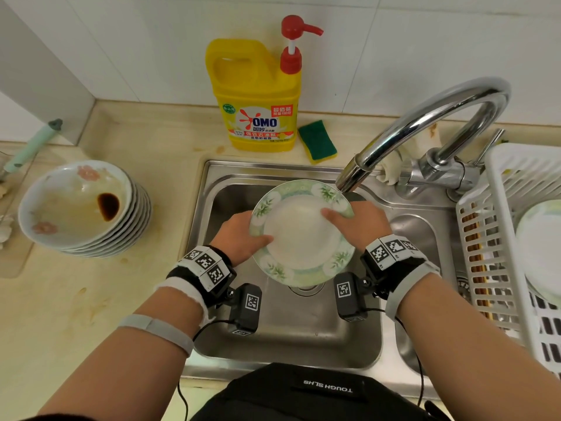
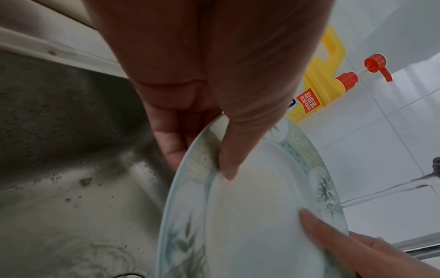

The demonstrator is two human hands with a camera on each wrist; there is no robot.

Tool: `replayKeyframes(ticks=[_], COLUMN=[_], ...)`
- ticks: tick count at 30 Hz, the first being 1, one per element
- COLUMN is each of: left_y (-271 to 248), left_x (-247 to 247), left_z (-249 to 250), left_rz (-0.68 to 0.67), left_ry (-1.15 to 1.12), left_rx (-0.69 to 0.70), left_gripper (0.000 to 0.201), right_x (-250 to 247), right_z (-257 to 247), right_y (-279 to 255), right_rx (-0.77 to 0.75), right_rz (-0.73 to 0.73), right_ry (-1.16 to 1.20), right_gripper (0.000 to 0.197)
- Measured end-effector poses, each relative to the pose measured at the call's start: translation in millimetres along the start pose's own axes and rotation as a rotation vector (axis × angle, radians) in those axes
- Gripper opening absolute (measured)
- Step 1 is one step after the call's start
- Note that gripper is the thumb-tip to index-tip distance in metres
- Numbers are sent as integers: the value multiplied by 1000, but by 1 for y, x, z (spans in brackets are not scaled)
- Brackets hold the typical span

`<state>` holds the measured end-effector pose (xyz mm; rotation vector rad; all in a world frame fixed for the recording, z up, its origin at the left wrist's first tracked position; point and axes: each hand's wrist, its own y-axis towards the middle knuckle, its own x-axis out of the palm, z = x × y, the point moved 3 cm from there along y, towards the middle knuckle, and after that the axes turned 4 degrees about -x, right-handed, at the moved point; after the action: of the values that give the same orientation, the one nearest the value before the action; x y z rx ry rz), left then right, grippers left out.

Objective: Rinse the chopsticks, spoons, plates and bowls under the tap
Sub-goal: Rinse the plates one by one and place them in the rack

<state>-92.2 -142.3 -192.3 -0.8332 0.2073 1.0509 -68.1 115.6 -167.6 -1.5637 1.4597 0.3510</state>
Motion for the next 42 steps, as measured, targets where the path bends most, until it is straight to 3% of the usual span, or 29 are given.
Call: replayKeyframes(ticks=[3, 6, 9, 13, 20, 23, 25, 28, 31, 33, 37, 42], left_y=[-2, -4, -6, -8, -8, -8, -8, -8, -8, -8, -8, -10], left_x=[-2, -3, -2, 1, 5, 5, 3, -1, -3, -3, -3, 0], left_z=[-4, -5, -3, -1, -7, -6, -4, -3, -1, -1, 3, 10], left_rz=[3, 16, 30, 21, 8, 34, 46, 81, 136, 160, 171, 218], left_ry=[-33, -132, -176, -265, -333, -334, -332, -320, -292, -277, -206, -147], left_rx=[-14, -31, -22, -35, -59, -35, 3, 37, 74, 86, 143, 246], left_gripper=[35, 23, 10, 8, 13, 14, 18, 27, 24, 19, 6, 26], right_x=[-2, -2, -1, -1, 2, 6, 8, 12, 11, 13, 16, 18], right_z=[-4, -3, 3, 6, 18, 24, 25, 22, 26, 30, 24, 13], right_y=[-4, -4, -1, 2, 2, 0, -4, -11, -16, -19, -19, -21], right_rx=[-66, -89, -9, 58, -30, -40, 4, 212, 418, 509, 515, 671], right_rz=[-41, -52, -18, 25, -78, -52, -31, -18, 27, -33, -199, -265], right_ry=[-38, -34, 69, 86, 41, 239, 445, 831, 878, 926, 1078, 1518], right_gripper=[31, 28, 37, 52, 25, 26, 41, 52, 54, 62, 78, 66])
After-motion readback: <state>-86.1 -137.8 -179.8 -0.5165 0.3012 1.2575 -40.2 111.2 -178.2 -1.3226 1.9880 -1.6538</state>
